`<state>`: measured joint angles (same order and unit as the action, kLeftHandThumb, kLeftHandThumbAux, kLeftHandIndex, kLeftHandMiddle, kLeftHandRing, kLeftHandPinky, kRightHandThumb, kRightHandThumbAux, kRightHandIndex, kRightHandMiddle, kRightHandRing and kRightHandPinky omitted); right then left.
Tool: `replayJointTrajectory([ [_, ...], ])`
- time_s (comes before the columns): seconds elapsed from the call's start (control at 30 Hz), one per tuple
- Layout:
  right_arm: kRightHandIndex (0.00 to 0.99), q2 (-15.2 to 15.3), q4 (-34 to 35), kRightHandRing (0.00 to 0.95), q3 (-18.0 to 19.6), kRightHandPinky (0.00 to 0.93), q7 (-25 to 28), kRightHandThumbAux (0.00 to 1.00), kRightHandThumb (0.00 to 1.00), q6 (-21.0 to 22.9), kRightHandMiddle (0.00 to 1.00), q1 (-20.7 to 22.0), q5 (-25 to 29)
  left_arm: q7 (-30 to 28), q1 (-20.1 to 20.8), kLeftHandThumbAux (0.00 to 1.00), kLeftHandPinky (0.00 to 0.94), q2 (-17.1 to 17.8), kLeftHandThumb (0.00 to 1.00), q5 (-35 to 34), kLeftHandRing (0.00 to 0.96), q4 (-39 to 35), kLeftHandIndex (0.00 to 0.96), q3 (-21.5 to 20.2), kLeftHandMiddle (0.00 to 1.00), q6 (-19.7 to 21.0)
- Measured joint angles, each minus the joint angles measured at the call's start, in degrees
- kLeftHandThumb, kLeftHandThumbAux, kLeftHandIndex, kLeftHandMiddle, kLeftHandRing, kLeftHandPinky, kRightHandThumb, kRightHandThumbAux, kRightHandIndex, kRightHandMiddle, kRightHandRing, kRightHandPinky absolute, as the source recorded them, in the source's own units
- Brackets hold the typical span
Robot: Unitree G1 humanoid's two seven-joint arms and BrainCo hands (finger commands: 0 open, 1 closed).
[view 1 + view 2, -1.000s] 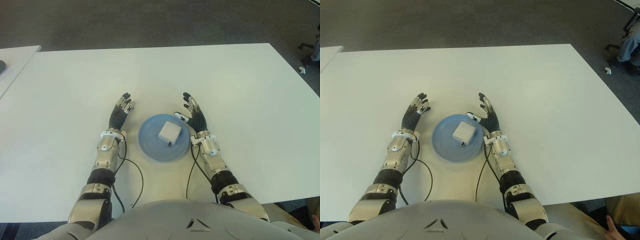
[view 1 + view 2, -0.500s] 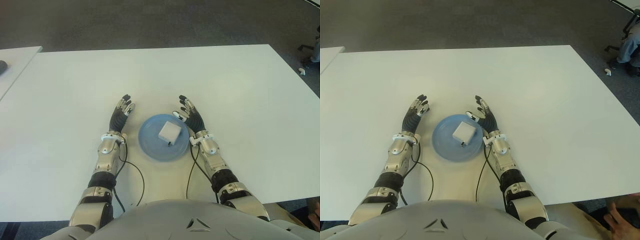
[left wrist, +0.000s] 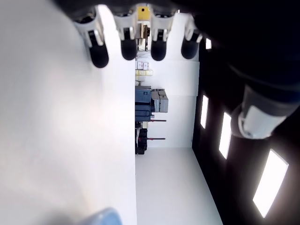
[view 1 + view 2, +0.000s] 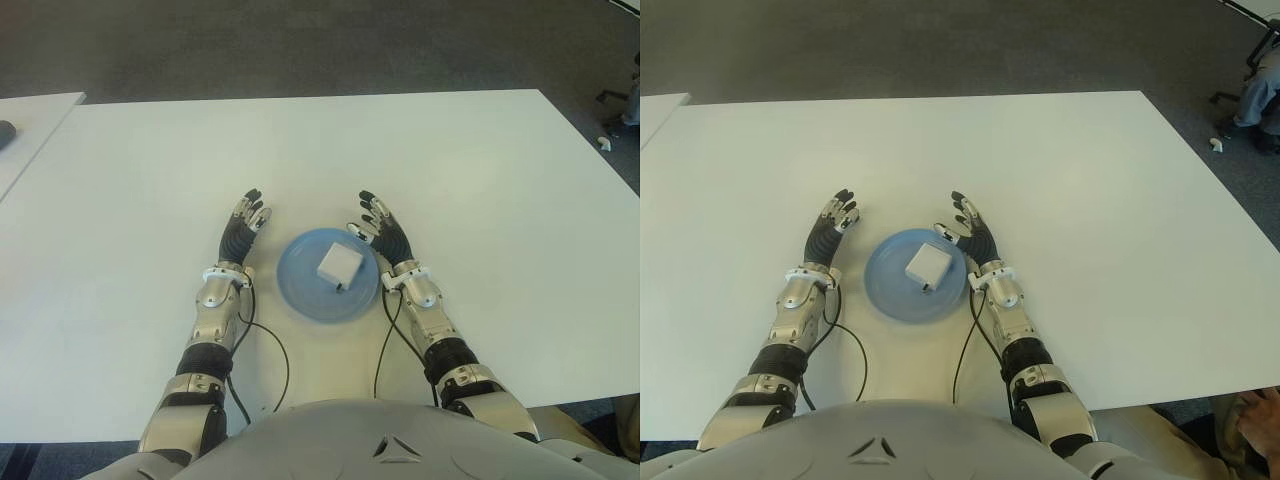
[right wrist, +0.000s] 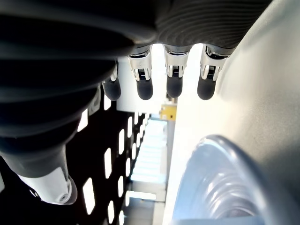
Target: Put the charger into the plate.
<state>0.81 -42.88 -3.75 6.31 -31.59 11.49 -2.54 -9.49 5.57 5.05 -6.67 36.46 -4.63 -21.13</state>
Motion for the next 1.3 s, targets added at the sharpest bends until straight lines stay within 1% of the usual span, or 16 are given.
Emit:
replayJointTrajectory([
  [0.13, 0.000, -0.4, -1.0, 0.000, 1.8, 0.000, 1.0, 0.665, 0.000, 0.0, 0.000, 0.7, 2.1, 0.0, 0.0, 0.522, 0.046, 0.1, 0.000, 0.0, 0.035, -0.1, 0.010, 0.0, 0.048, 0.0],
  [0.3, 0.000, -0.7, -2.5, 0.000, 3.7, 0.000, 0.5, 0.648, 0.004, 0.0, 0.000, 1.8, 3.3, 0.0, -0.2, 0.514, 0.048, 0.3, 0.000, 0.0, 0.037, -0.3, 0.010, 0.0, 0.049, 0.0],
  [0.63, 0.000, -1.2, -6.3, 0.000, 7.1, 0.000, -5.8, 0.573, 0.018, -0.3, 0.000, 4.6, 3.5, 0.0, -0.3, 0.527, 0.041, 0.4, 0.000, 0.0, 0.036, -0.6, 0.009, 0.1, 0.046, 0.1],
  [0.83, 0.000, -1.3, -8.7, 0.000, 8.3, 0.000, -9.4, 0.549, 0.013, -2.8, 0.000, 5.7, 3.4, -0.1, -0.3, 0.536, 0.039, 0.6, 0.001, -0.1, 0.033, -0.6, 0.009, 0.1, 0.043, 0.1],
  [1.1, 0.000, -1.4, -10.8, 0.000, 9.1, 0.000, -12.5, 0.549, 0.002, -7.3, 0.000, 5.9, 3.2, -0.4, -0.3, 0.537, 0.045, 0.7, 0.000, -0.1, 0.037, -0.6, 0.010, 0.2, 0.049, 0.2],
  [1.3, 0.000, -1.5, -11.1, 0.000, 9.1, 0.000, -13.8, 0.569, 0.004, -8.0, 0.000, 5.9, 2.7, -0.4, -0.3, 0.527, 0.050, 0.8, 0.000, -0.1, 0.039, -0.6, 0.014, 0.3, 0.050, 0.2],
])
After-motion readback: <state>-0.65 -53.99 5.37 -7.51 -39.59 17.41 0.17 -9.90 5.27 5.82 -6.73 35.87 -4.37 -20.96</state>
